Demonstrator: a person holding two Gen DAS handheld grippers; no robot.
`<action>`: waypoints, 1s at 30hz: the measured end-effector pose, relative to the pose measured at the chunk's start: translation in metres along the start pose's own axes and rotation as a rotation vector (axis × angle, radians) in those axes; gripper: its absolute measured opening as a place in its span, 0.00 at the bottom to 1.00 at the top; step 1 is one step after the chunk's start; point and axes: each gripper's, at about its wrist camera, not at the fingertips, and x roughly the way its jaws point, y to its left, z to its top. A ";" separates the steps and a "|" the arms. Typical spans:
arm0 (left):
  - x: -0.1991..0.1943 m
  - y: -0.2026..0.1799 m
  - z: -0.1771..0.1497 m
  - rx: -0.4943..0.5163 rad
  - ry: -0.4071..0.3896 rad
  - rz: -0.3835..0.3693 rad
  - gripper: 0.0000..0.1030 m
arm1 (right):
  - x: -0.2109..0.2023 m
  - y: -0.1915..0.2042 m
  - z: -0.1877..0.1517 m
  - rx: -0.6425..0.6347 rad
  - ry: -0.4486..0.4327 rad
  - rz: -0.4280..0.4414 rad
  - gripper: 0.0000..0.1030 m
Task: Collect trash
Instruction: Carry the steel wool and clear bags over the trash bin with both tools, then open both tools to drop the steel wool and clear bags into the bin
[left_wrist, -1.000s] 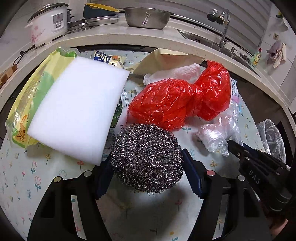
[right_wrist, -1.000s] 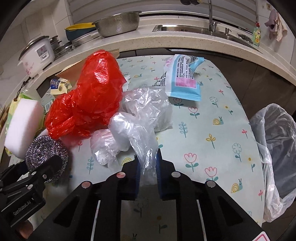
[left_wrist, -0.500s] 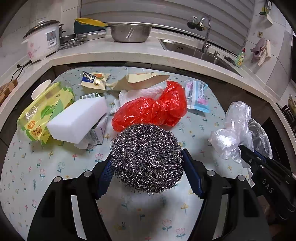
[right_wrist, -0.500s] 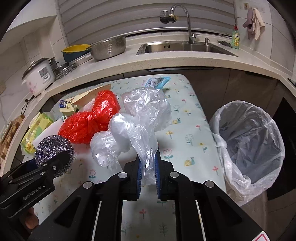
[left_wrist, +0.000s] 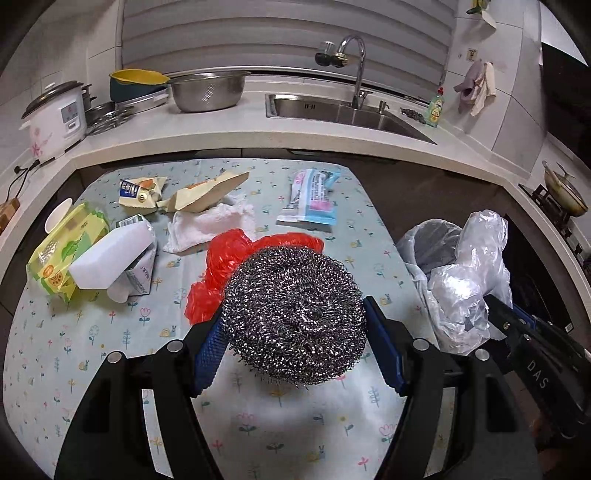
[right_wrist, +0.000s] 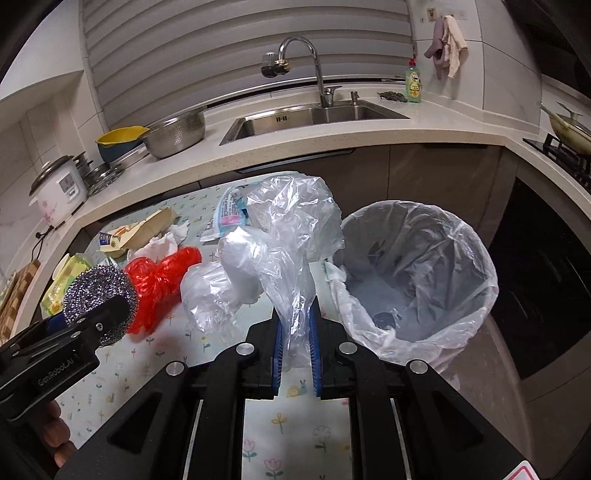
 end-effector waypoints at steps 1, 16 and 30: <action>0.000 -0.006 0.000 0.008 -0.001 -0.006 0.65 | -0.003 -0.006 -0.001 0.007 -0.003 -0.006 0.11; 0.022 -0.097 0.007 0.126 0.006 -0.109 0.65 | -0.001 -0.081 0.000 0.094 -0.006 -0.096 0.11; 0.077 -0.160 0.020 0.229 0.053 -0.207 0.65 | 0.041 -0.134 0.007 0.160 0.034 -0.176 0.16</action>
